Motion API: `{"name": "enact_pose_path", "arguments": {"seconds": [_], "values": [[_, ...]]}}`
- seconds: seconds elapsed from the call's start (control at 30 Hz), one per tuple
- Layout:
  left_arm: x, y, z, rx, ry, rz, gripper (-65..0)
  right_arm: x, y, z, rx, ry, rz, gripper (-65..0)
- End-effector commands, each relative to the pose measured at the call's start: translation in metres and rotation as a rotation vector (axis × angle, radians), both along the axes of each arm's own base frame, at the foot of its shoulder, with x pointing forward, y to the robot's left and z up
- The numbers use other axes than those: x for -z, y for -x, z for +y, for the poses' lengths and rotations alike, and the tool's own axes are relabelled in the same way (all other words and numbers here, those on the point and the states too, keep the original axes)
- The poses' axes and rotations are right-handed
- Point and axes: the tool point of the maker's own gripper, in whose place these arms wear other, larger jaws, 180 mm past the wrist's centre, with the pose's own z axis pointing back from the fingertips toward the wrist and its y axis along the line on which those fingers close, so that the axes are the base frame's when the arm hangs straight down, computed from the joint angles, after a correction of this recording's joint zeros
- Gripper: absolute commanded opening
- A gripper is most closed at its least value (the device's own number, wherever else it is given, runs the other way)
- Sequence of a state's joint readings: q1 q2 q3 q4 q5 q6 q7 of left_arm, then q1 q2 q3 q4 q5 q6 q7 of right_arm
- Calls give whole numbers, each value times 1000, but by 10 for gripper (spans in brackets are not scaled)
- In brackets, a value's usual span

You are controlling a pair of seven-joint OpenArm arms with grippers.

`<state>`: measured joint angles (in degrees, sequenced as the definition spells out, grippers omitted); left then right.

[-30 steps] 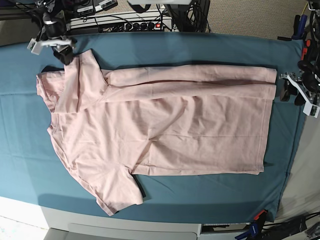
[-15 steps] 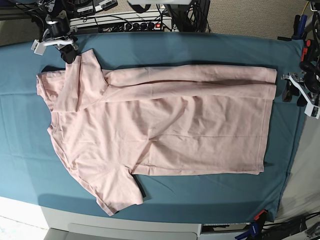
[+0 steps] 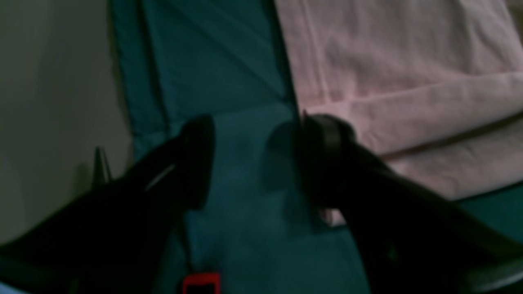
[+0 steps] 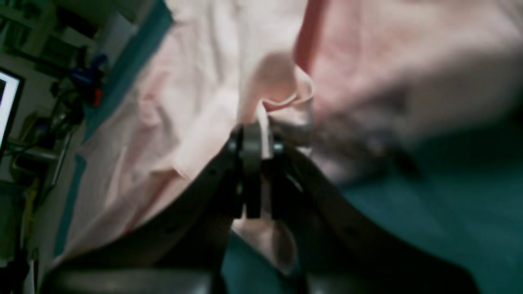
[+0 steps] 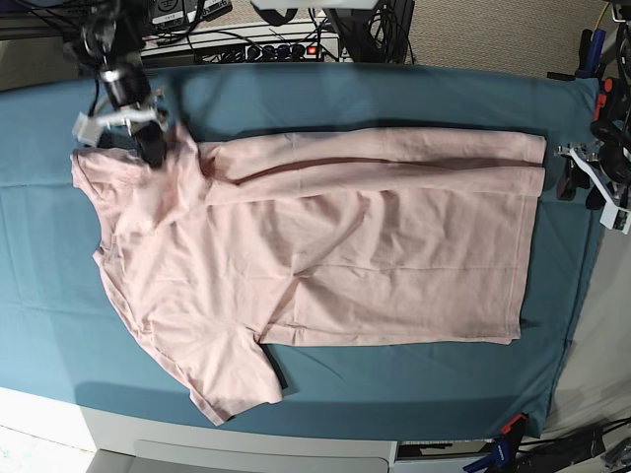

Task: Fold the T-shirt properly
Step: 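Move the right gripper to the sleeve near the collar, then grasp the sleeve fabric with the right gripper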

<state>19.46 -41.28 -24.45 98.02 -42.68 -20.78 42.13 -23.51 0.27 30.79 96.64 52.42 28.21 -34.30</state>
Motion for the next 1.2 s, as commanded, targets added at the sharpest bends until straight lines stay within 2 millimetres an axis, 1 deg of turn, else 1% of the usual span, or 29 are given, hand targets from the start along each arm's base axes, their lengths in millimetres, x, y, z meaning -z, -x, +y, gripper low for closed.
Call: {"name": "enact_pose_path", "arguments": {"seconds": [0.0,0.17,0.4,0.6,0.77,0.87,0.9,0.97,1.0,1.03,1.17], "values": [[-14,-8,3,10,-16,-44,-303,-16,-12,0,-5,16,-65,-650],[-14,-8,5,10,-30,-41,-303,-33,-51,16,-45,70,-130,-650],[-14,-8,5,10,-30,-41,-303,-53,-91,11,7,186,-181,-650],[-14,-8,5,10,-31,-41,-303,-73,-113,17,-3,228,-241,-650],[-14,-8,5,10,-30,-40,-303,-81,-123,28,-28,231,-269,-650],[-13,-8,5,10,-30,-40,-303,-84,-127,29,-16,233,-277,-642],[-13,-8,5,11,-31,-40,-303,-86,-128,29,-8,231,-279,-583],[-13,-8,5,10,-30,-40,-303,-86,-130,27,2,242,-277,-435],[-13,-8,5,11,-30,-40,-303,-88,-131,26,10,243,-282,-387],[-13,-8,5,10,-30,-39,-303,-90,-132,25,21,242,-286,-378],[-13,-8,5,11,-30,-39,-303,-98,-136,24,37,214,-313,-378]]}}
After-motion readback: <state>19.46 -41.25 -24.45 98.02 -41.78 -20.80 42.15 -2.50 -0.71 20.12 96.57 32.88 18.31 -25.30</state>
